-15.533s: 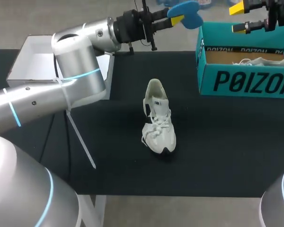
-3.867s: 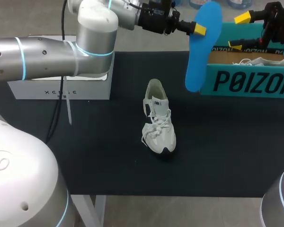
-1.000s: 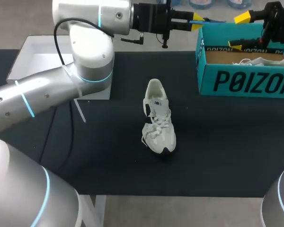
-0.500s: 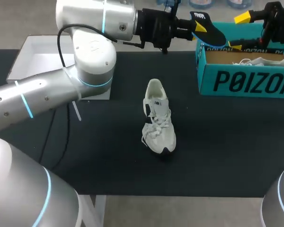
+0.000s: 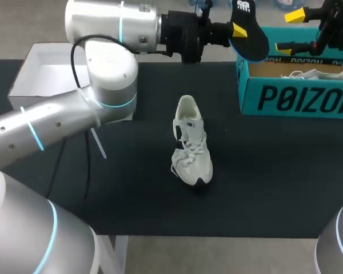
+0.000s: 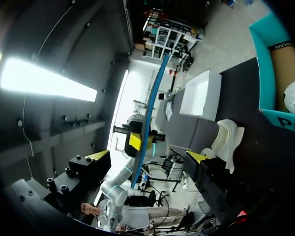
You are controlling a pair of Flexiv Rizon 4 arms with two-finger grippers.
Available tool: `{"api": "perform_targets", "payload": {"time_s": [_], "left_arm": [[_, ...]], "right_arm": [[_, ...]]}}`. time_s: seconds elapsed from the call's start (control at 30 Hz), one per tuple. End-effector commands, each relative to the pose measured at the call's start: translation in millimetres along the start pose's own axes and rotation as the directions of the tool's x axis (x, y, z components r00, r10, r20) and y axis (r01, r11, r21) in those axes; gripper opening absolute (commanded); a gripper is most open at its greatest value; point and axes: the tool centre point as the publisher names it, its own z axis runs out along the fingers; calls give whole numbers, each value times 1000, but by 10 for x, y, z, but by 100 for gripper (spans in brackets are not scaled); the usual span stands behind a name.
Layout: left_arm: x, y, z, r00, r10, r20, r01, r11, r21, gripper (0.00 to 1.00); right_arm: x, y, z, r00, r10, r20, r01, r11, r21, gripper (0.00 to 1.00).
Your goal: Take the shoe out of the shoebox, open the shoe tongue, remove and reinsert the insole, then place the shoe into the shoebox
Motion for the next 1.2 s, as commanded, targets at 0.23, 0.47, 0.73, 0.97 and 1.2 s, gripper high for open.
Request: {"api": "perform_targets", "payload": {"time_s": [0.23, 0.47, 0.73, 0.97, 1.2], "left_arm": [[61, 109, 178, 1000, 12, 23, -13, 999, 37, 0], [53, 165, 252, 999, 32, 21, -33, 998, 45, 0], [34, 240, 274, 998, 48, 39, -48, 999, 22, 0], [33, 269, 317, 997, 68, 43, -69, 998, 3, 0], [36, 269, 318, 997, 58, 48, -59, 998, 16, 0]], "right_arm": [[47, -1, 220, 999, -20, 32, 19, 999, 36, 71], [42, 6, 302, 999, -21, 40, 19, 998, 56, 46], [25, -7, 337, 999, -12, 42, 9, 998, 65, 42], [19, 14, 374, 998, 11, 57, -14, 999, 50, 40], [-7, 41, 404, 998, 25, 59, -27, 999, 32, 33]]}}
